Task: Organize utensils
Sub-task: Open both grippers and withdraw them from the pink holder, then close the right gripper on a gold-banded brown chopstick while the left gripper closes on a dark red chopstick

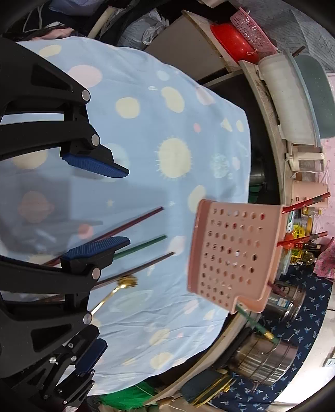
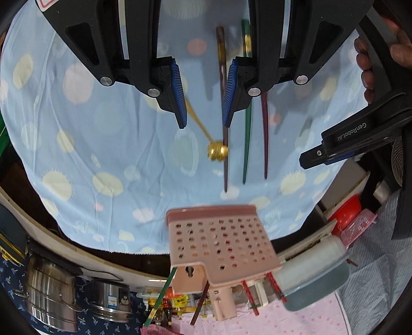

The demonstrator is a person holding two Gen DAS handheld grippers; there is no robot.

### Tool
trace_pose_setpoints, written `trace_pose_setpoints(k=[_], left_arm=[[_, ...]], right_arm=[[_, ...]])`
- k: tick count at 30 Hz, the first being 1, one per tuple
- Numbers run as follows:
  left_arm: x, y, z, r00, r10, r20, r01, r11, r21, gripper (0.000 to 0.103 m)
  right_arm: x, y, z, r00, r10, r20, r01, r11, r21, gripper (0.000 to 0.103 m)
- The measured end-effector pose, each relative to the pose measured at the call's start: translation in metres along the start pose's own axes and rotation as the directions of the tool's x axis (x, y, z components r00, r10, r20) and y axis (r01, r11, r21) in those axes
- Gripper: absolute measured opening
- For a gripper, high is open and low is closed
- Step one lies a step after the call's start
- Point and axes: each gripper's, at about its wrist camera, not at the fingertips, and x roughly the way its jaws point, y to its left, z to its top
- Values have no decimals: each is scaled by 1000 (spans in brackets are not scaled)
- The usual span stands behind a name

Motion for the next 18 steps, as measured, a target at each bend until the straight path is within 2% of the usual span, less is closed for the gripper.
trace_pose_setpoints(k=[7,9,18], left_arm=[[-2,-6,-32,999,-2,-35,2,1000,1,45],[-3,-6,-39,999,-7,-43,7,1000,-4,45],[-6,-13,-64,997,-17,-75,17,1000,9,45]], right_arm=[[3,3,-32,998,11,-57,-12,1000,-14,25],[3,5,-39,998,15,-67,-16,1000,-20,21],[5,12,-56,995,29,-98,-34,999,-41,19]])
